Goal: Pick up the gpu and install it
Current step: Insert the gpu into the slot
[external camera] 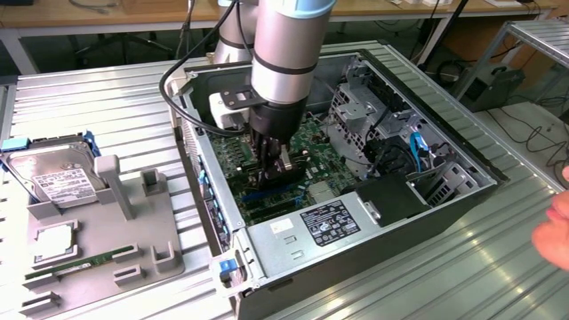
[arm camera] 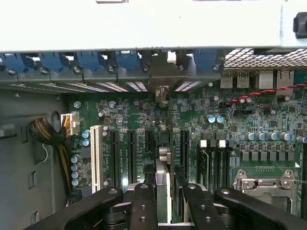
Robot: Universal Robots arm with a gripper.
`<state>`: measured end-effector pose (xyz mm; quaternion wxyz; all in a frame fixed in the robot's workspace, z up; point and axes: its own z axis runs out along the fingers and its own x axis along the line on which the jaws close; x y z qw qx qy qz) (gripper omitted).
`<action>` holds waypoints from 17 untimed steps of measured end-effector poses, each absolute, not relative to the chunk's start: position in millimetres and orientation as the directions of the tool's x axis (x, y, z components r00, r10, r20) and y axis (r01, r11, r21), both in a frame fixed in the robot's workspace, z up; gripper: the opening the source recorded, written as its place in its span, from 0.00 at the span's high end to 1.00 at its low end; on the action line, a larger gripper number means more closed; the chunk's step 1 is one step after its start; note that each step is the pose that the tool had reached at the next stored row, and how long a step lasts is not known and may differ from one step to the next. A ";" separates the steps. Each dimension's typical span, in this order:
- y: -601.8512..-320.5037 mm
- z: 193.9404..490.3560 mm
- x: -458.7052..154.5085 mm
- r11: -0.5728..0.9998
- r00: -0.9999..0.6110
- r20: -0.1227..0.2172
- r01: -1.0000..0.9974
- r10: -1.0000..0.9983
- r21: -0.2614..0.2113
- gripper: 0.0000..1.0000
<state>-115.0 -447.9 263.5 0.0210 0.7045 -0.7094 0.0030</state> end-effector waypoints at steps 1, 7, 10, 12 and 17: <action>-447.6 263.1 -114.9 0.007 -0.006 0.034 -1.000 -0.999 0.025 0.73; -447.2 260.5 -115.0 0.007 -0.006 0.034 -1.000 -0.999 0.025 0.73; -447.0 258.6 -115.0 0.007 -0.006 0.034 -1.000 -0.999 0.026 0.73; -446.8 257.9 -115.0 0.007 -0.006 0.034 -1.000 -0.999 0.026 0.73; -446.8 256.6 -115.0 0.007 -0.006 0.034 -1.000 -0.999 0.026 0.73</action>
